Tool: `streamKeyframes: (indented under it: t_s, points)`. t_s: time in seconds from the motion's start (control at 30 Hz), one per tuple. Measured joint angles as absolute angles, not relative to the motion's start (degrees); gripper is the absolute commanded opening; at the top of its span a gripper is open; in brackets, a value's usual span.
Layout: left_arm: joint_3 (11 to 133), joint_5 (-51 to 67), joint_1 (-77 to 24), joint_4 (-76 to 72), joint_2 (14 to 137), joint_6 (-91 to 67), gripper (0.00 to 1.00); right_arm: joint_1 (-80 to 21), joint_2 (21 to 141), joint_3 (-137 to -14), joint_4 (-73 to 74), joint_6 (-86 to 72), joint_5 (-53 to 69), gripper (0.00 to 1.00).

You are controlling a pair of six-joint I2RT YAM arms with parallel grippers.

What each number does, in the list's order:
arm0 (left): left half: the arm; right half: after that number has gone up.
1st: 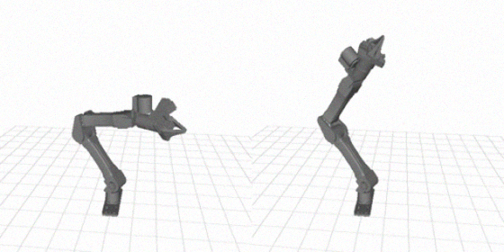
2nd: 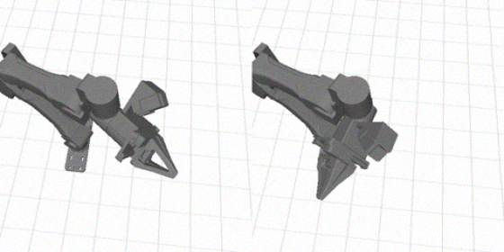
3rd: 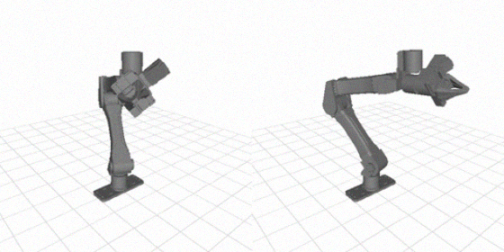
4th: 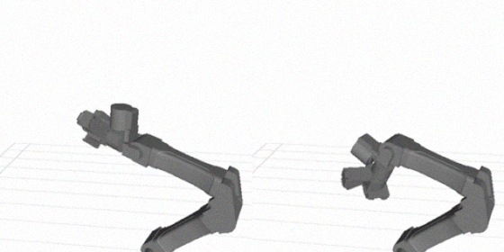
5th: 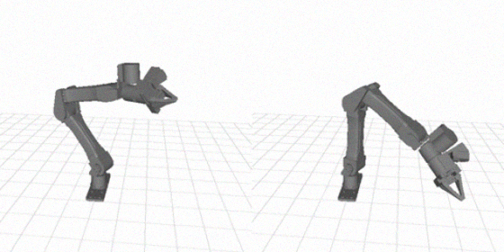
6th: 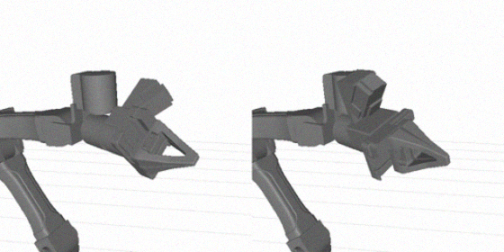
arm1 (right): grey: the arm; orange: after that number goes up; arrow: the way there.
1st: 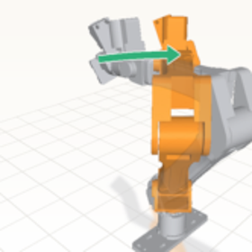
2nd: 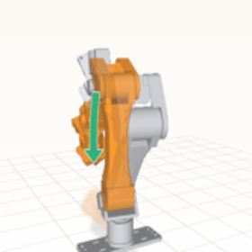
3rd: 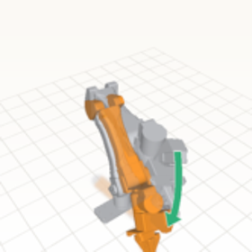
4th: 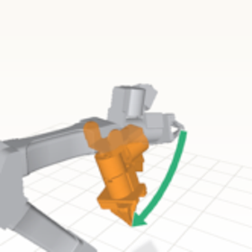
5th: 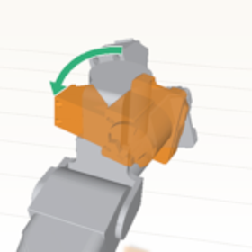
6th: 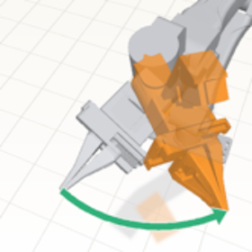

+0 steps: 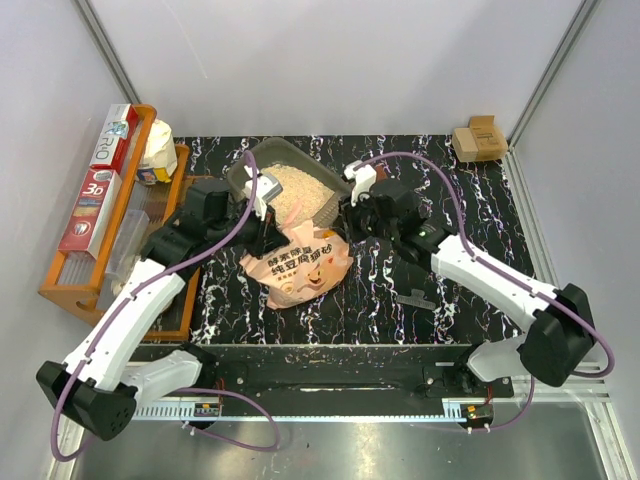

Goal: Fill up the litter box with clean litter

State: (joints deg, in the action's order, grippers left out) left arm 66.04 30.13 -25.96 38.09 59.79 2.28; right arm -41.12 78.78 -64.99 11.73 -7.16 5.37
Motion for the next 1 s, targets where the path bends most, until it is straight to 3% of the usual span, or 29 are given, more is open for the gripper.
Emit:
streamKeyframes:
  t_s: [0.53, 1.0]
  points:
    - [59.16, 30.15, -26.2, 27.51, 59.27, -2.2, 0.0, -41.6, 84.16, -58.81, -3.62, -14.5, 3.84, 0.0]
    - [58.74, 30.26, -26.35, 28.95, 59.0, -2.42, 0.0, -38.39, 89.65, -57.98, -4.89, -39.77, 13.96, 0.0]
